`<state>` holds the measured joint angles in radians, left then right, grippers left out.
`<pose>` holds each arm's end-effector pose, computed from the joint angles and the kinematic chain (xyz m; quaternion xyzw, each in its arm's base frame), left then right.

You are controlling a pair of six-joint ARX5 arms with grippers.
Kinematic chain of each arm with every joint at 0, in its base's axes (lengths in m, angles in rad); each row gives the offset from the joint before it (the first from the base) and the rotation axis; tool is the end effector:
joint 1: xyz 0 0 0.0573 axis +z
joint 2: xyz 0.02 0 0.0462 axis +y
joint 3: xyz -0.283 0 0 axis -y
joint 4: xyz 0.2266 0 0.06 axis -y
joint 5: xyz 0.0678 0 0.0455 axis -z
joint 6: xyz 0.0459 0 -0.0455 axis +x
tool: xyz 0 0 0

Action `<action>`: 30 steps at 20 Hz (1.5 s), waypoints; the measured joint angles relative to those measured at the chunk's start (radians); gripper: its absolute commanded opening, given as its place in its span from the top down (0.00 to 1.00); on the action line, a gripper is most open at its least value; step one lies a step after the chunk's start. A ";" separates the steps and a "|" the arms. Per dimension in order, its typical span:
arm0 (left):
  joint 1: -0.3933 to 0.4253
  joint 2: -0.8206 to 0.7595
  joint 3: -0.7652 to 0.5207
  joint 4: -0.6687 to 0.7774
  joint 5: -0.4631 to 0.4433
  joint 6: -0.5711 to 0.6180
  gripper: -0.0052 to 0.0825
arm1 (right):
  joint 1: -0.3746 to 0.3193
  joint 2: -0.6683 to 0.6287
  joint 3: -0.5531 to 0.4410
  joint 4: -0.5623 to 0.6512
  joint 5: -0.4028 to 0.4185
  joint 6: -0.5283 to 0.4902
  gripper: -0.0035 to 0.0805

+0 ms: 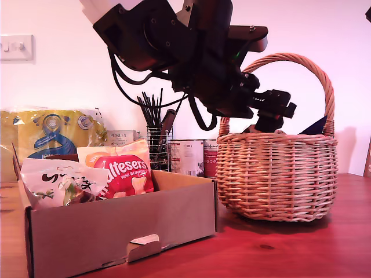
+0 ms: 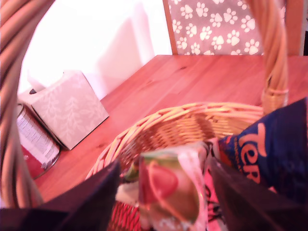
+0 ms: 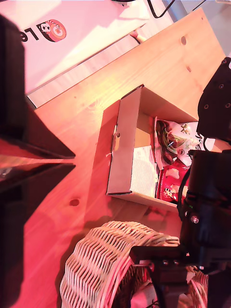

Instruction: Move the bags of Easter eggs from the cardboard box on the left into the woven basket on the right side.

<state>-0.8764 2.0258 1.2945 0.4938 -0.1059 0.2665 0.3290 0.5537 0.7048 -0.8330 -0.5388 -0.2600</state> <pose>0.3002 -0.3530 0.2243 0.1776 0.0540 -0.3837 0.9046 0.0657 0.0473 0.2782 -0.0761 0.2784 0.4360 0.8524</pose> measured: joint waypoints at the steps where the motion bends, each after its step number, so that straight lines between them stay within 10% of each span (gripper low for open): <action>1: -0.001 0.000 0.004 -0.001 0.000 0.000 0.52 | 0.000 0.000 0.000 0.000 0.000 0.000 0.97; 6: -0.012 0.000 0.020 -0.061 0.015 0.000 0.95 | 0.000 0.000 0.000 0.000 0.000 0.000 0.97; 30: 0.027 -0.121 0.027 -0.303 0.188 -0.079 0.96 | 0.000 0.000 0.000 0.008 -0.003 0.000 0.97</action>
<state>-0.8494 1.9049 1.3220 0.1905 0.0818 0.1871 0.3290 0.5537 0.7048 -0.8246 -0.5423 -0.2600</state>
